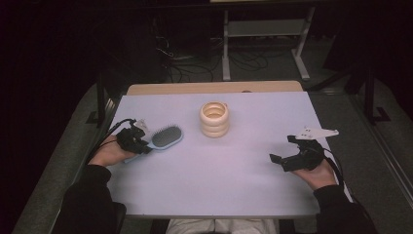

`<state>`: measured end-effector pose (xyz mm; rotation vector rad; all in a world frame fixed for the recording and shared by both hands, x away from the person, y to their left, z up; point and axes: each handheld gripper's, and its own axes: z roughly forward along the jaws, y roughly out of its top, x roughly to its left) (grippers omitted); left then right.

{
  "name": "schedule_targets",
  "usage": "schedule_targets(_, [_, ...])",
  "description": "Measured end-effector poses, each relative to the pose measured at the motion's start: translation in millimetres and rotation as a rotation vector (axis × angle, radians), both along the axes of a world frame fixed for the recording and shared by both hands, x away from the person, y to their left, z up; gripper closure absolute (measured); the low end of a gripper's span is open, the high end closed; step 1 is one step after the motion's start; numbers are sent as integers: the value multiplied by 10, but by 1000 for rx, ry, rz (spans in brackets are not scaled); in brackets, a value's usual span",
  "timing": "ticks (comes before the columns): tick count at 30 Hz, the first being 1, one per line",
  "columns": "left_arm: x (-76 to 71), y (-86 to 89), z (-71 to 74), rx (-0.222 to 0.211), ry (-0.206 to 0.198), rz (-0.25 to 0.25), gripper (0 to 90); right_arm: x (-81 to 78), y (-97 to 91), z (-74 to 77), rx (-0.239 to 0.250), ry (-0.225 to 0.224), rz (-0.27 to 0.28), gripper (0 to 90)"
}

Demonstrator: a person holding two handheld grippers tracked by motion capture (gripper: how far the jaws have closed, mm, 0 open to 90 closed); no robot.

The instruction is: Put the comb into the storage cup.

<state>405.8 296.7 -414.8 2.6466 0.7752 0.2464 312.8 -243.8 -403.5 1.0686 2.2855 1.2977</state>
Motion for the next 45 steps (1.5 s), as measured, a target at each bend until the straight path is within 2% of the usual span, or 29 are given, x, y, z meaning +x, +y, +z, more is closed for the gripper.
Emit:
schedule_targets(6, [-12, 3, 97, -23, -4, -5, 703, 1, -3, 2, 3, -2, 0, 0])
schedule_targets(11, [-41, -22, 248, -39, -20, -15, 702, -1, -5, 2, 5, -1, 0, 0])
schedule_targets(19, [-91, -83, 522, -57, -75, -53, 702, -3, -7, 4, 8, -1, 0, 0])
schedule_targets(26, [-111, -131, 731, -61, -113, -59, 702, -6, -6, 6, 8, -1, 0, 0])
schedule_targets(34, [-120, -181, 862, -66, -118, -73, 702, -6, -8, 6, 9, 0, -2, 0])
schedule_targets(43, [-131, -220, 1024, -71, -145, -87, 701, -6, -10, 6, 12, -1, -2, 0])
schedule_targets(45, [-131, -247, 1042, -58, -153, -93, 702, 6, 0, -14, 10, 11, 0, 0])
